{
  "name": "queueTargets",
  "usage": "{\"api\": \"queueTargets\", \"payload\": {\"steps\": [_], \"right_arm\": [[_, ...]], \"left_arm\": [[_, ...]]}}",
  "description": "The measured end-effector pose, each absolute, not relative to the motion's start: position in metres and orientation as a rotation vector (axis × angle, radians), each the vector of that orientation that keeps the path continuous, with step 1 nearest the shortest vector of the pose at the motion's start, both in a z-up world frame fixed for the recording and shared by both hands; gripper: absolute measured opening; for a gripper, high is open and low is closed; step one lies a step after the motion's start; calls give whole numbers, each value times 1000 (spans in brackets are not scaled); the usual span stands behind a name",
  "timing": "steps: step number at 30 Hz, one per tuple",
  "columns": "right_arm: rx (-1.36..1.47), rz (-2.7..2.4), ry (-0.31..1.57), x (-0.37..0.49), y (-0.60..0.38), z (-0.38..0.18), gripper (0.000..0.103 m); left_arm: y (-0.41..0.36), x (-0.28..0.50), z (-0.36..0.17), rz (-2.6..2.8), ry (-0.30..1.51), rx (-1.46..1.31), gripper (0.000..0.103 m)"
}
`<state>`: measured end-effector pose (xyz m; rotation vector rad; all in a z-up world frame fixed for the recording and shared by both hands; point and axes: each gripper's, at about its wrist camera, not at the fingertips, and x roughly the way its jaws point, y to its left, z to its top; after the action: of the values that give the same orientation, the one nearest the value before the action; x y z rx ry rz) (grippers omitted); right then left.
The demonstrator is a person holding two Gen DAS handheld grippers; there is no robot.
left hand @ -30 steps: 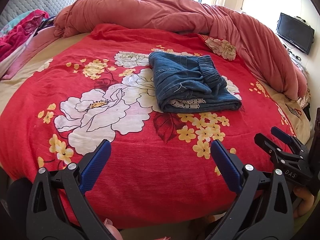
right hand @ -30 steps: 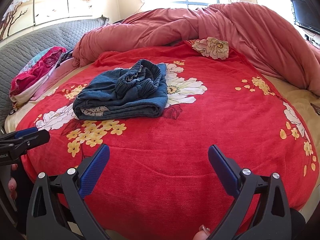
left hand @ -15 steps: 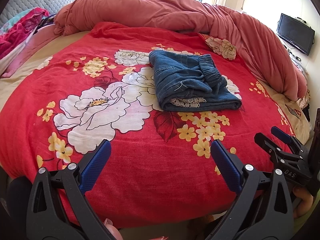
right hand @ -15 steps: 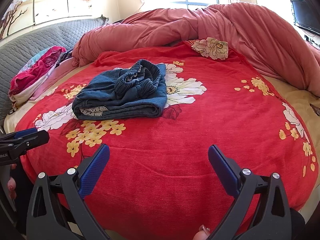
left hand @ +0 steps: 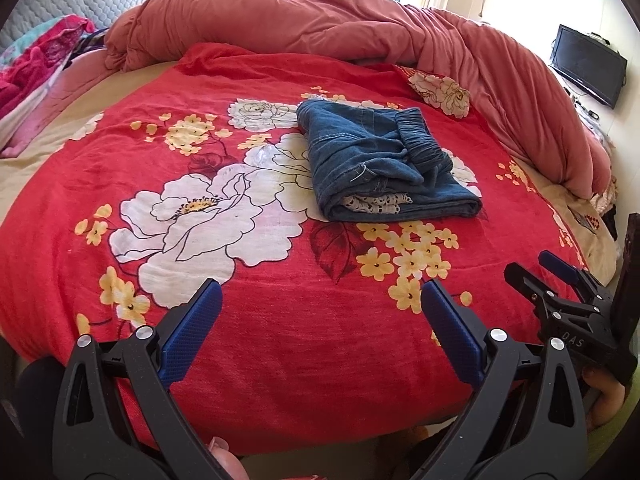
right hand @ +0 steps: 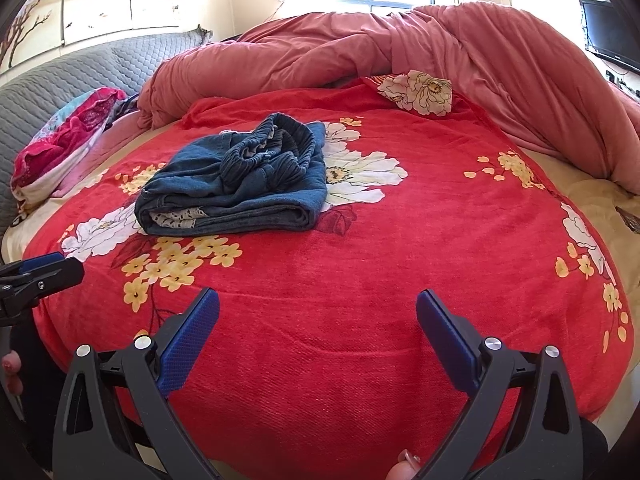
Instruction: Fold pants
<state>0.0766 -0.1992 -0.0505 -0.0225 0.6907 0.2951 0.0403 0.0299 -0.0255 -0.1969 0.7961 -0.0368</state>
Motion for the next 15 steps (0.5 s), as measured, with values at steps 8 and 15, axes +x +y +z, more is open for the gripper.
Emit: {"api": "queueTargets", "payload": {"steps": [8, 15], "right_arm": [[-13, 239, 706, 88, -214, -46, 98], [82, 87, 734, 129, -278, -31, 98]], "left_arm": [[40, 48, -27, -53, 841, -208, 94], [80, 62, -17, 12, 808, -258, 94]]}}
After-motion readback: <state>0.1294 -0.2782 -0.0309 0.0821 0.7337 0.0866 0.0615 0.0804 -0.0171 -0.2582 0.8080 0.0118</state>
